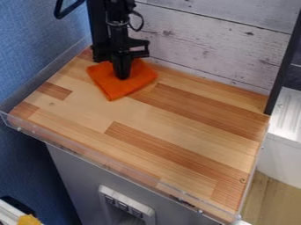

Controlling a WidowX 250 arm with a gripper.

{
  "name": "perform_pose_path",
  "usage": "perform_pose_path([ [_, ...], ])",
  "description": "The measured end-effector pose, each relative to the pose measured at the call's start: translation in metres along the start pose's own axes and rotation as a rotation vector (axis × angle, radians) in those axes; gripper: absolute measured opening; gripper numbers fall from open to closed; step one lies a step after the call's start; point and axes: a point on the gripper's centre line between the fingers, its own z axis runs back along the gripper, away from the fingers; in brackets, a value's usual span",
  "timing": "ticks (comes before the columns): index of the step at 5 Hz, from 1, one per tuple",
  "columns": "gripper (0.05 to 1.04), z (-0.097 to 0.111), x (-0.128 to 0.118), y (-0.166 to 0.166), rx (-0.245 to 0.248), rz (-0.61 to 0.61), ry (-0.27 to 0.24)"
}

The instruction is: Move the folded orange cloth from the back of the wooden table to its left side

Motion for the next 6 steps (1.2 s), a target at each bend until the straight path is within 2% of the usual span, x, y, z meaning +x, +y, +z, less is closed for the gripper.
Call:
perform_pose_path([
  [1, 0.059, 0.000, -0.003, 0.003, 0.021, 0.013, 0.018],
  [2, 0.059, -0.006, -0.010, 0.006, 0.028, -0.049, 0.045],
  [3, 0.059, -0.006, -0.015, 0.015, 0.018, -0.163, 0.063],
  [5, 0.059, -0.005, -0.020, 0.045, -0.027, -0.368, 0.109],
  [6, 0.059, -0.004, -0.027, 0.056, -0.063, -0.467, 0.108],
])
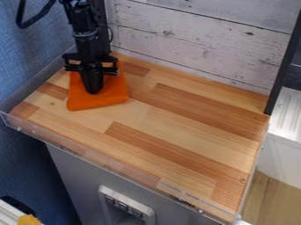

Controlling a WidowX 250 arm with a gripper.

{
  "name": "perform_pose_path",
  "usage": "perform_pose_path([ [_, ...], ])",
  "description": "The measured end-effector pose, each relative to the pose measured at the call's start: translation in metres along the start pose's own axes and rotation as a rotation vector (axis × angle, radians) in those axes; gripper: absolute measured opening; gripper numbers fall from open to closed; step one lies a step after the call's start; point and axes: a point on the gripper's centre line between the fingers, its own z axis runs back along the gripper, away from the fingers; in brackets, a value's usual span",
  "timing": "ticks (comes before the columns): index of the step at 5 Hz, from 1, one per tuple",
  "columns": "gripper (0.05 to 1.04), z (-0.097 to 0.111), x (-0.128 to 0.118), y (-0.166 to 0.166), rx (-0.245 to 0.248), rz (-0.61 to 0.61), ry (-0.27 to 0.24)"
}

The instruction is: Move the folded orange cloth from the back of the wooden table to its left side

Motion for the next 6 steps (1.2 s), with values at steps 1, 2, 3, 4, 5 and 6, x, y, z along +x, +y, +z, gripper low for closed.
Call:
perform_pose_path([
  [1, 0.059, 0.001, -0.013, 0.008, -0.020, -0.081, -0.023],
  [2, 0.059, 0.003, -0.021, 0.020, -0.026, -0.132, -0.066],
  [3, 0.074, 0.005, -0.028, 0.027, -0.012, -0.176, -0.101],
  [4, 0.214, 0.024, -0.029, 0.030, 0.015, -0.201, -0.131],
  [5, 0.459, 0.041, -0.034, 0.022, 0.037, -0.200, -0.124],
  [6, 0.761, 0.059, -0.036, -0.007, 0.056, -0.226, -0.105],
])
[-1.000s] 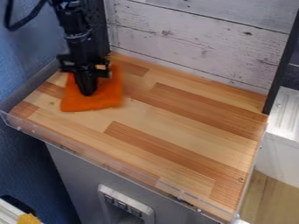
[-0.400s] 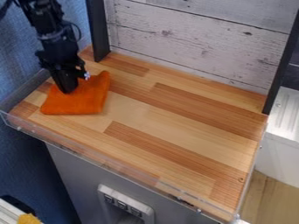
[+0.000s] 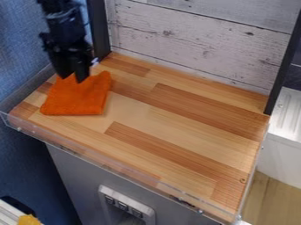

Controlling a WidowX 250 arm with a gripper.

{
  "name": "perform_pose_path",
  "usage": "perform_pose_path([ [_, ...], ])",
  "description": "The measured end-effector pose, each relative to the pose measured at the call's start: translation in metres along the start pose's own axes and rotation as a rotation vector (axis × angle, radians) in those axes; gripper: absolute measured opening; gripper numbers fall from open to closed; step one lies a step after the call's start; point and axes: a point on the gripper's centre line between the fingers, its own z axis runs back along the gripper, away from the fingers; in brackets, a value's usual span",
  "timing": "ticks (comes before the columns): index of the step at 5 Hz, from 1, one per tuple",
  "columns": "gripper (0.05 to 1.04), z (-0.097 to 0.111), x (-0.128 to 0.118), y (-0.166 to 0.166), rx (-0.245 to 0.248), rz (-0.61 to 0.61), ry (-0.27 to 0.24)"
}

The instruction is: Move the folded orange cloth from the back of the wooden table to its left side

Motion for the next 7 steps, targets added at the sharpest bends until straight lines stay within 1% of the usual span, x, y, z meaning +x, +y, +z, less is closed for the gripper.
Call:
perform_pose_path([
  [1, 0.989, 0.012, 0.006, -0.031, 0.004, -0.010, 0.043],
  [2, 0.999, 0.028, 0.015, -0.058, 0.014, -0.019, 0.056],
  [4, 0.997, 0.039, 0.021, -0.096, 0.015, -0.020, 0.082],
  [5, 0.995, 0.043, 0.024, -0.108, 0.012, -0.016, 0.074],
  [6, 0.995, 0.044, 0.025, -0.113, 0.005, -0.007, 0.066],
  [7, 0.999, 0.053, 0.029, -0.114, 0.000, 0.000, 0.013],
])
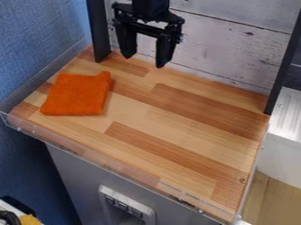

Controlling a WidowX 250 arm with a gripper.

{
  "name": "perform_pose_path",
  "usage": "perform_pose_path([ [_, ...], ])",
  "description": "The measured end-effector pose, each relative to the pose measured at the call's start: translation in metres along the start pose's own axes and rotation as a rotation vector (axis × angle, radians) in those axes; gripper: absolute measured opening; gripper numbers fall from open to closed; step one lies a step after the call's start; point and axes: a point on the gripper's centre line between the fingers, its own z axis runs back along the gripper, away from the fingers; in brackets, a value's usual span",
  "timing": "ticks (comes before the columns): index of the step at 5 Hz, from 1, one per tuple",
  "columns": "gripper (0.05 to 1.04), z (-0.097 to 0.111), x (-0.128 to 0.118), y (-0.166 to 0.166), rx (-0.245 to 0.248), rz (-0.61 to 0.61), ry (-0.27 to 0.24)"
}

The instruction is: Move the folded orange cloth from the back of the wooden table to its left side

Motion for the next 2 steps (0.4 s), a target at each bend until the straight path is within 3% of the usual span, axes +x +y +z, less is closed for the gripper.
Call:
perform_pose_path([
  [2, 0.999, 0.0047, -0.0072, -0.0035, -0.015, 0.004, -0.028],
])
